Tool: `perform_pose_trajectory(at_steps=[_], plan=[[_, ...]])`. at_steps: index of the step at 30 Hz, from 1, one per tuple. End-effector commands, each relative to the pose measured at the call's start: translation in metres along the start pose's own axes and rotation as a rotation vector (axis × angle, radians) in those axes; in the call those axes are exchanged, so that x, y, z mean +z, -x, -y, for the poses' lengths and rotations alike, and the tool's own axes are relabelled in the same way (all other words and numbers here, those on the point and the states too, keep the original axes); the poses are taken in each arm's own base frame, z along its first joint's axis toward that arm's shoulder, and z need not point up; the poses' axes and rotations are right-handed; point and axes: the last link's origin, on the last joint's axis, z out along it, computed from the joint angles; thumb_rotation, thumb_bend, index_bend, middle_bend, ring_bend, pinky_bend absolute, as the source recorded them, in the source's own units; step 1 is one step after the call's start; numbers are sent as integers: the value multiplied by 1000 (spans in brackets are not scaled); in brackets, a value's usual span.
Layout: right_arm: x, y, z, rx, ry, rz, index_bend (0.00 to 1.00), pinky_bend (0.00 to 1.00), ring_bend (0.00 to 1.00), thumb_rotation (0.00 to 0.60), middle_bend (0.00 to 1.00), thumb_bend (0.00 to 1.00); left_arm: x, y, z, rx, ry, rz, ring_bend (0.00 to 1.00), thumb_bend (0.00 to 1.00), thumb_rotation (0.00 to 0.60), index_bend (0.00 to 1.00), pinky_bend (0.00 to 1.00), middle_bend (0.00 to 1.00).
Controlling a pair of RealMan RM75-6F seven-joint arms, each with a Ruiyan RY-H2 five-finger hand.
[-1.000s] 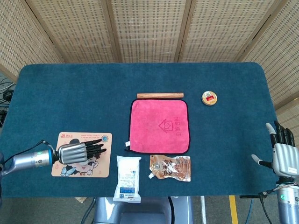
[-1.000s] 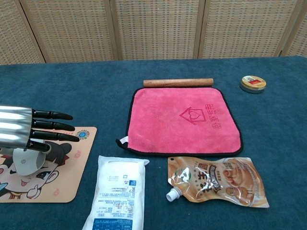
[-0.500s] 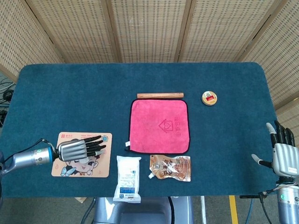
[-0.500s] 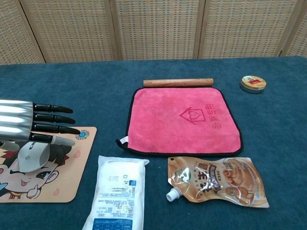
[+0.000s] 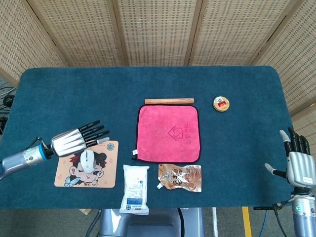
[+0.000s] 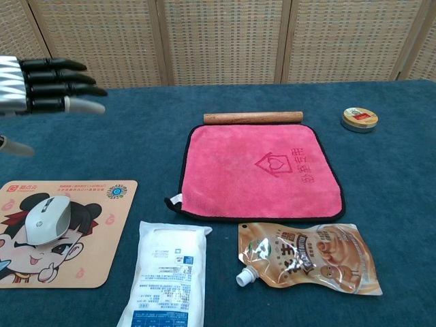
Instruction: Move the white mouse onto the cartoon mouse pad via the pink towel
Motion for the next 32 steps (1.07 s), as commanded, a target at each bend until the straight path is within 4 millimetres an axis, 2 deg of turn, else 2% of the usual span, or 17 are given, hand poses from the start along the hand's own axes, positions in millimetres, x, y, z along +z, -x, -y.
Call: perform_pose_trajectory(at_steps=[1,4,7,11,17,25,32], plan=[[-1,0,0,2,-7,5,0,0,0,600,0,3,-5,-12,7,-132,-217,-115,0,0,600,0,0,0],[-1,-1,1,0,-20,16,0,0,0,600,0,5,-10,-12,-4,-225,-370,-143,0,0,600,0,0,0],[-2,0,2,-4,-39,31,0,0,0,600,0,3,-16,-11,-21,-293,-521,-89,0,0,600,0,0,0],[-4,0,5,-16,-73,50,0,0,0,600,0,2,-25,-18,-48,-395,-719,16,0,0,600,0,0,0],[-7,1,7,-60,-118,81,0,0,0,600,0,3,-37,-32,-79,-530,-965,34,0,0,600,0,0,0],[-9,0,11,-82,-167,96,0,0,0,600,0,3,-65,-33,-109,-556,-1101,153,0,0,600,0,0,0],[-11,1,12,-89,-170,96,0,0,0,600,0,6,-79,-27,-114,-533,-1130,170,0,0,600,0,0,0]])
